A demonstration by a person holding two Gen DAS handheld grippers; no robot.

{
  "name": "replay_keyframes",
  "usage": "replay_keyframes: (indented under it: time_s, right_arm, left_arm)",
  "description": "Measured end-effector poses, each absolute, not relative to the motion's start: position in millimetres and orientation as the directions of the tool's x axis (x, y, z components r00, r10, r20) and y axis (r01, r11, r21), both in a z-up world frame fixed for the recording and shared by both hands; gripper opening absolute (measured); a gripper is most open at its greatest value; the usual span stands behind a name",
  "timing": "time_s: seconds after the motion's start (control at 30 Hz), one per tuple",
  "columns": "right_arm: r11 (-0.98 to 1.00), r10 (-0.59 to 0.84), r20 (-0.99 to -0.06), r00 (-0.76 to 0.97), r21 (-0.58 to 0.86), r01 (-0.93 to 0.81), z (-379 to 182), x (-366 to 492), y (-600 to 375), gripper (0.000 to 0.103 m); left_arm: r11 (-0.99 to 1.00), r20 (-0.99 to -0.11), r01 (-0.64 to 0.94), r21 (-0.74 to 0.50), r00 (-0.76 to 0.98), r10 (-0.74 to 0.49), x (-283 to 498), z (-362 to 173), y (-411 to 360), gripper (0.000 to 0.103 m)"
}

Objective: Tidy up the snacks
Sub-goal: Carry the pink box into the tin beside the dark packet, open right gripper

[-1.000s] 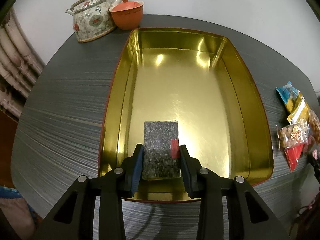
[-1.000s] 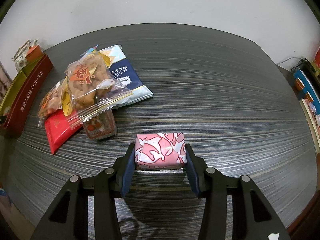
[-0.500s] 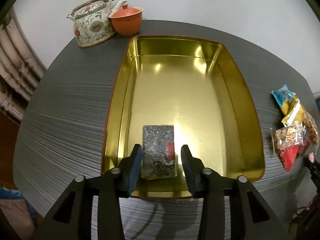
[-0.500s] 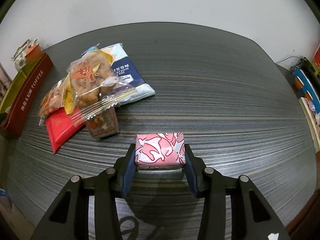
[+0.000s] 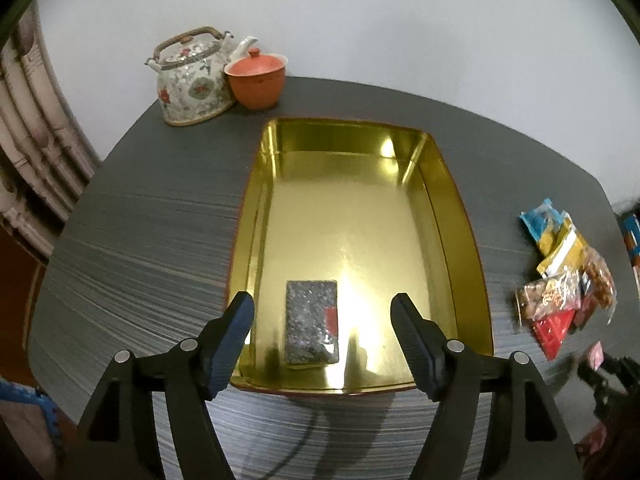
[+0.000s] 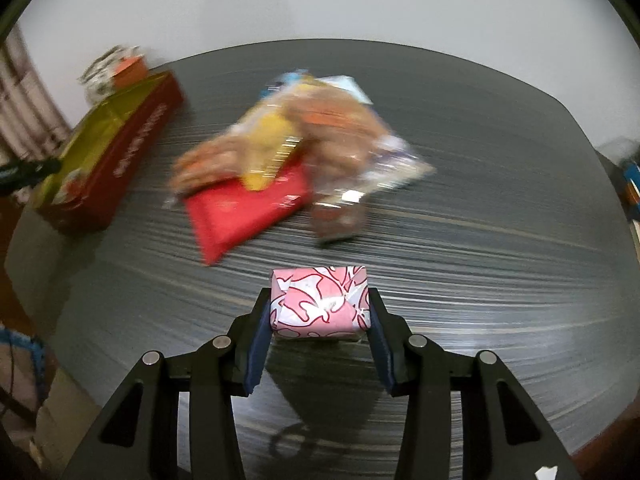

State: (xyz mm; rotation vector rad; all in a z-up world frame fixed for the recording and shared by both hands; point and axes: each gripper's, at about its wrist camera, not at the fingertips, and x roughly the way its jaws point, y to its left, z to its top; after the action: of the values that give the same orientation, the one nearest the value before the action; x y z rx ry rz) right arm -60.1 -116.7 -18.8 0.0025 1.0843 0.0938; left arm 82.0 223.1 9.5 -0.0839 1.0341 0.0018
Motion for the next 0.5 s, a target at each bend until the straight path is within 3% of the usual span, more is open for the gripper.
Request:
replay_keyframes:
  time_s: [0.3,0.5]
  right_arm:
    - [0.960,0.197,-0.844,0.499,0.061,-0.274,16,-35,-36,0.041]
    - [0.927,0.266,-0.819,0.508,0.073,-0.368,33,-11,15,0.041]
  left_arm:
    - [0.979,-0.841,-0.177,-0.103,0.541,0.009,83,23,272,0.076]
    - [0.963,-0.839,-0.263,-0.063,0.536,0.092,83,22,303,0.077]
